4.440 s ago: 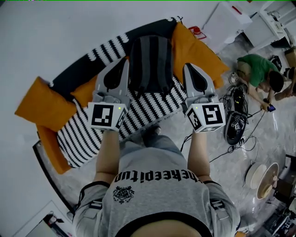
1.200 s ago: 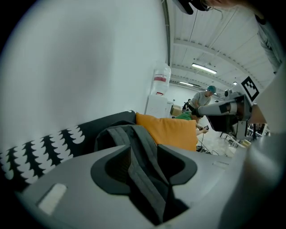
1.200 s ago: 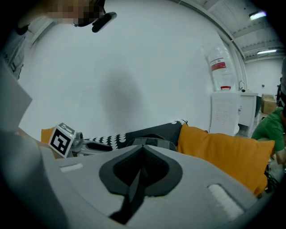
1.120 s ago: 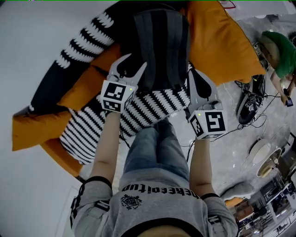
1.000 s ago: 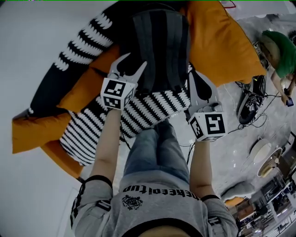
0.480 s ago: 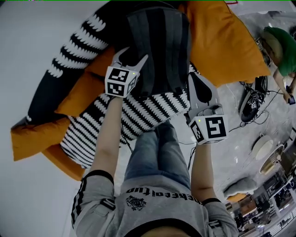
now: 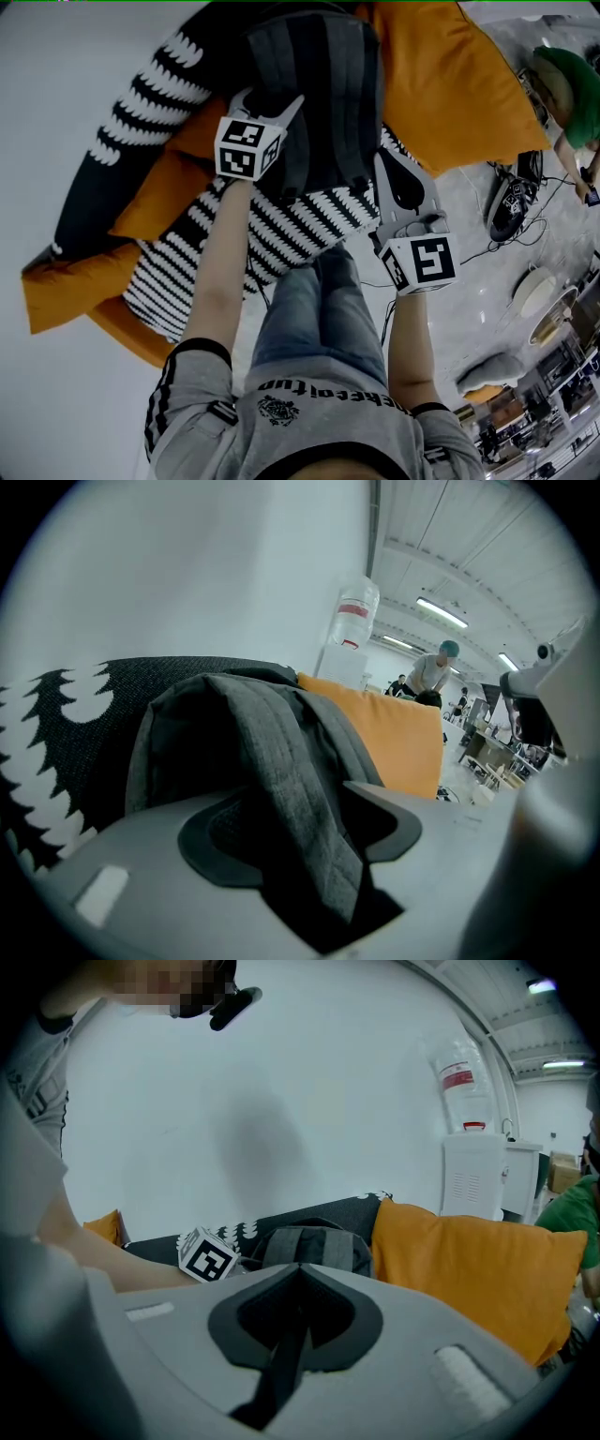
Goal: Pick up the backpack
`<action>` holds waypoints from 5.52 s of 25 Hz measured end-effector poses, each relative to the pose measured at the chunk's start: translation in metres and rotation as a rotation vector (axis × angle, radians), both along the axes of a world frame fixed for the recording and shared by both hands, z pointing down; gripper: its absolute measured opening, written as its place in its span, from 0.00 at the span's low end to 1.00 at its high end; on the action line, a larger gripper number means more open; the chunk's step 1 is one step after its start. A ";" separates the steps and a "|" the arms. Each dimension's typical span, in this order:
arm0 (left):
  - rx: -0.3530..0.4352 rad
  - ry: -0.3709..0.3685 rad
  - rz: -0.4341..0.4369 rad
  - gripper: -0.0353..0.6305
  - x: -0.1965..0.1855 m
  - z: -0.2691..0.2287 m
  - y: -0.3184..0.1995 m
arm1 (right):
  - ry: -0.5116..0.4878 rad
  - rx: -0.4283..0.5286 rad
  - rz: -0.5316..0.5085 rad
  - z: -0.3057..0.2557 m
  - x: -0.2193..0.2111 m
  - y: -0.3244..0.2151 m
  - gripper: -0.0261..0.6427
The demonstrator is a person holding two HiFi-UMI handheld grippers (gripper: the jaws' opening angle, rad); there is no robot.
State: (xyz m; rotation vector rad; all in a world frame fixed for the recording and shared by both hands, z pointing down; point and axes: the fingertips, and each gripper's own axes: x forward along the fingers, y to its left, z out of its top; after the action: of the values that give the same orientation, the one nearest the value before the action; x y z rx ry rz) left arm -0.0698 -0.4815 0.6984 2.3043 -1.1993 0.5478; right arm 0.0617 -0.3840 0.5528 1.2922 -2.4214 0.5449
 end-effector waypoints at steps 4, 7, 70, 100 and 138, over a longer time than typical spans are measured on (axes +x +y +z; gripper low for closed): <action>-0.001 -0.032 0.025 0.32 0.003 0.004 -0.001 | 0.014 0.003 -0.010 0.003 -0.001 0.000 0.04; 0.003 -0.056 0.031 0.21 0.004 0.001 -0.003 | 0.016 -0.001 -0.006 0.001 0.000 -0.004 0.04; 0.655 0.158 0.025 0.12 0.034 -0.398 0.196 | -0.035 0.331 -0.032 -0.191 0.035 0.086 0.04; 0.812 0.076 -0.237 0.12 -0.021 -0.502 0.281 | -0.066 0.499 -0.163 -0.294 0.010 0.136 0.04; 0.848 0.035 -0.336 0.12 -0.030 -0.513 0.336 | -0.115 0.556 -0.193 -0.316 0.016 0.179 0.03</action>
State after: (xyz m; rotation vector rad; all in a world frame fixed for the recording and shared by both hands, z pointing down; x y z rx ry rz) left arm -0.1001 -0.1453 0.1852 2.6220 -2.0266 -0.1772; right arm 0.0780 -0.2054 0.2364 1.2168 -2.8749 -0.1275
